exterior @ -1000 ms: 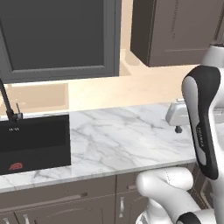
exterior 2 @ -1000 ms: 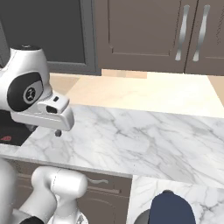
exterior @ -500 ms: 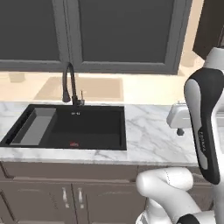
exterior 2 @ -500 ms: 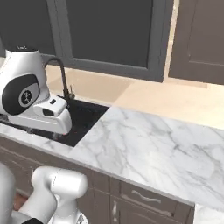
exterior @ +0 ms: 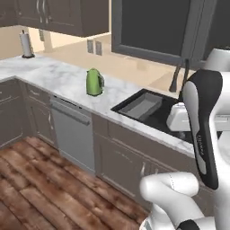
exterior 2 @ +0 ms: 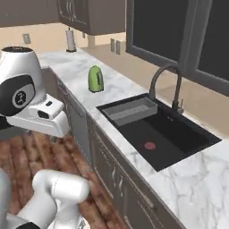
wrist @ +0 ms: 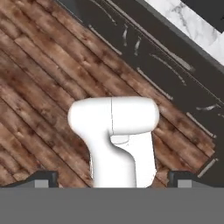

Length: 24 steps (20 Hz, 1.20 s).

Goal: Navigate to the electric kettle.

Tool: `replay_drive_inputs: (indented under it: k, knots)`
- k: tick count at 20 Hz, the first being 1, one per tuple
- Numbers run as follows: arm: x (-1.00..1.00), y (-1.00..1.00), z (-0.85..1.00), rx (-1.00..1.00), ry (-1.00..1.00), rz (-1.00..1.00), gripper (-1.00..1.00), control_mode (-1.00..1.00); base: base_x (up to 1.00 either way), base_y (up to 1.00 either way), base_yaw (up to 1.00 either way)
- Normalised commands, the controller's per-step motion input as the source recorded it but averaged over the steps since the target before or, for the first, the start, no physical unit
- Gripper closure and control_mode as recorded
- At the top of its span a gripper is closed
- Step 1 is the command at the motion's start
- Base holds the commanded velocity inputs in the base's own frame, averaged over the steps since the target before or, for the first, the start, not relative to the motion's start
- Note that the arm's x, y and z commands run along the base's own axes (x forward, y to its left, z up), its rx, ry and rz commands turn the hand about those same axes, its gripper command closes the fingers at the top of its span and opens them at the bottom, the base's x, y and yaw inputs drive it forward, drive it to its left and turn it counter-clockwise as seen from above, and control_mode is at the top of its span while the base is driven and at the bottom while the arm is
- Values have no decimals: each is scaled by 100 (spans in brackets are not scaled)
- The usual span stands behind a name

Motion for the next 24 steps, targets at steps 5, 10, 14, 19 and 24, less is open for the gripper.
replay_drive_inputs:
  k: [5, 10, 14, 19, 24]
  knots:
    - [0, 0, 0, 0, 0, 0, -100, 100, -7, 27, 94]
    - [0, 0, 0, 0, 0, 0, -100, 100, 93, 72, 36]
    - [0, 0, 0, 0, 0, 0, -100, 100, 100, 51, -15]
    - [0, 0, 0, 0, 0, 0, -100, 100, 100, 81, -42]
    - [0, 0, 0, 0, 0, 0, -100, 100, 92, 79, -58]
